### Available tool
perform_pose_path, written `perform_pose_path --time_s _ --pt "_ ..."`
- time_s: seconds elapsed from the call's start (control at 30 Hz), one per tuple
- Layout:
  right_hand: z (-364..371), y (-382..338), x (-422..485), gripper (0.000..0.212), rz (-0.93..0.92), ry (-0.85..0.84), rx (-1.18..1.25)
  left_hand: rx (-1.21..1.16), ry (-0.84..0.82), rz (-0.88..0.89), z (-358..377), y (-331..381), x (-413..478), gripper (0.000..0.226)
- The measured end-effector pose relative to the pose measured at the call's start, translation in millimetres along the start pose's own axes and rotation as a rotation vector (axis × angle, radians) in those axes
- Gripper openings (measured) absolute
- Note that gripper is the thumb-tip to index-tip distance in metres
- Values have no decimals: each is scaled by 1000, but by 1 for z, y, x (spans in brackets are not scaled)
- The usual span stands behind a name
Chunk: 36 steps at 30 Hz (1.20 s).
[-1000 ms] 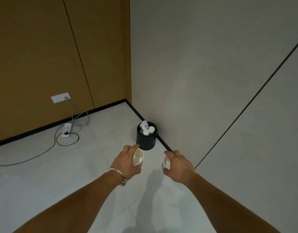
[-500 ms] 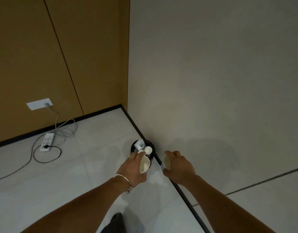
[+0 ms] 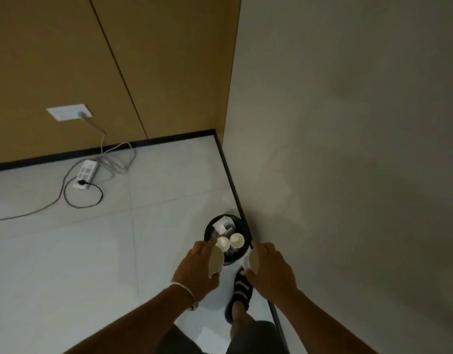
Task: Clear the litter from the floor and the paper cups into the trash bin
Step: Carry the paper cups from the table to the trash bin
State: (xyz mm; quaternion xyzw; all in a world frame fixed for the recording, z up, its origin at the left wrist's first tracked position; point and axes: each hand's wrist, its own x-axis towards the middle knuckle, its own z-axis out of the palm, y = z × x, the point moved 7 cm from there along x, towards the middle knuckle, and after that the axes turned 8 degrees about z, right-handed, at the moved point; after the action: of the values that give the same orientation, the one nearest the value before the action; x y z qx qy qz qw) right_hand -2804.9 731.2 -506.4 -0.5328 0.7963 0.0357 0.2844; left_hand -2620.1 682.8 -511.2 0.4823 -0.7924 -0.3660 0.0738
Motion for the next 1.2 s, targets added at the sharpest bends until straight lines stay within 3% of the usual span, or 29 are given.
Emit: perform_pose_path --time_s 0.2,0.43,0.63,0.83,1.07,1.2 --pt "57 32 111 76 -53 -59 15 -76 20 -138 81 -46 71 88" --pt "176 61 253 75 -65 -22 -18 -56 -10 -123 207 -137 170 81" --pt "251 93 297 78 -120 -62 -15 -43 -39 -129 288 -193 205 79" --pt "276 97 310 75 -161 24 43 163 62 -18 304 -212 206 74" --pt "288 91 315 74 -192 55 -7 291 40 -117 299 -225 215 61" --pt "294 92 318 78 -230 83 -67 406 -8 -125 311 -235 225 81"
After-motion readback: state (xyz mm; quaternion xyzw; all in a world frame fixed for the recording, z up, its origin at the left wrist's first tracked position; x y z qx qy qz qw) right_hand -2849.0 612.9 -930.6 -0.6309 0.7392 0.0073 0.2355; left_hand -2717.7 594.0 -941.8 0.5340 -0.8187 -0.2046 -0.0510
